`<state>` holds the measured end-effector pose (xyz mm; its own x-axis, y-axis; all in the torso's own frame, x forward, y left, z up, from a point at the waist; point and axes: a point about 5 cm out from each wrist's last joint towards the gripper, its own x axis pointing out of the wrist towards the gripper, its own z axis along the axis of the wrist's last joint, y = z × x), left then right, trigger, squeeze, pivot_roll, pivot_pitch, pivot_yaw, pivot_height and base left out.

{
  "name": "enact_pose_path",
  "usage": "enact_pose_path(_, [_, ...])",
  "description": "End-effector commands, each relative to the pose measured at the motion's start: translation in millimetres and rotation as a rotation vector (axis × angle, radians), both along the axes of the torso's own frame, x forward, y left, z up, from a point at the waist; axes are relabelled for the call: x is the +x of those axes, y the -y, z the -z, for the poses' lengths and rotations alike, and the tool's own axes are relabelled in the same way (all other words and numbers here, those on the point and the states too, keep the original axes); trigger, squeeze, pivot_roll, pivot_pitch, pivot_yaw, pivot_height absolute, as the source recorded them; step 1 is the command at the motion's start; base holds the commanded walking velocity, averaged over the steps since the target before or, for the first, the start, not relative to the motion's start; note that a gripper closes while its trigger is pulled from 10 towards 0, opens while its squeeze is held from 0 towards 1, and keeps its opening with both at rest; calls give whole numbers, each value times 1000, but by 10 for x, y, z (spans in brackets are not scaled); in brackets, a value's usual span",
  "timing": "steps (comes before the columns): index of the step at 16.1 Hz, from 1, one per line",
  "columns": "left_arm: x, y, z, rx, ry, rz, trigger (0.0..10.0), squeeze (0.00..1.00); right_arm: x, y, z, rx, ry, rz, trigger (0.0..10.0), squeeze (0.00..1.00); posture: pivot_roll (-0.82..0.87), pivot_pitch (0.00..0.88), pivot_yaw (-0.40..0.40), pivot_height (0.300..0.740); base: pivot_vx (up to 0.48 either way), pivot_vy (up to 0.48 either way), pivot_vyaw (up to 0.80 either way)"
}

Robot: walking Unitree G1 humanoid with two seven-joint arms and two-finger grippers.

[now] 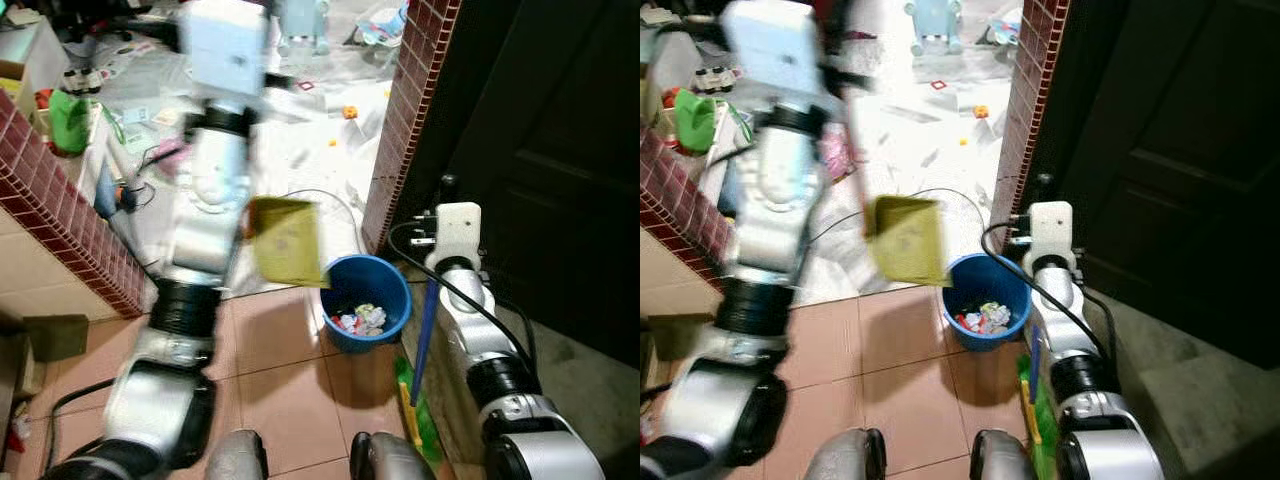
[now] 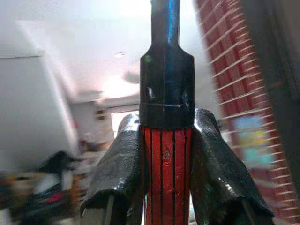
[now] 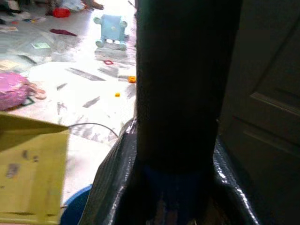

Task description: Sweep floor

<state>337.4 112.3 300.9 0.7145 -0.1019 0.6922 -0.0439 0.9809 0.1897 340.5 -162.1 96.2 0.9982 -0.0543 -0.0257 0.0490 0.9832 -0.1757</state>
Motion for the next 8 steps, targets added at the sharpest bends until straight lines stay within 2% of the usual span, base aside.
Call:
enact_pose_path(1, [-69, -140, -91, 16, 58, -73, 10000, 0, 24, -43, -36, 9, 17, -26, 10000, 0, -20, 66, -21, 740, 0, 0, 0])
enact_pose_path(2, [-67, -209, -18, 18, 32, -112, 10000, 0, 18, -53, -39, 17, 21, -34, 10000, 0, -18, 62, -24, 740, 0, 0, 0])
enact_pose_path(4, [-103, -399, 278, 18, -63, -187, 10000, 0, -1, -134, -49, 46, 30, -85, 10000, 0, -20, 63, -30, 740, 0, 0, 0])
enact_pose_path(5, [-134, -461, 466, -20, -130, -228, 10000, 0, -1, -152, -59, 60, 30, -108, 10000, 0, -19, 73, -35, 740, 0, 0, 0])
enact_pose_path(8, [-193, -448, 941, -44, -290, -251, 10000, 0, -8, -215, -67, 89, 22, -154, 10000, 0, -15, 86, -52, 740, 0, 0, 0])
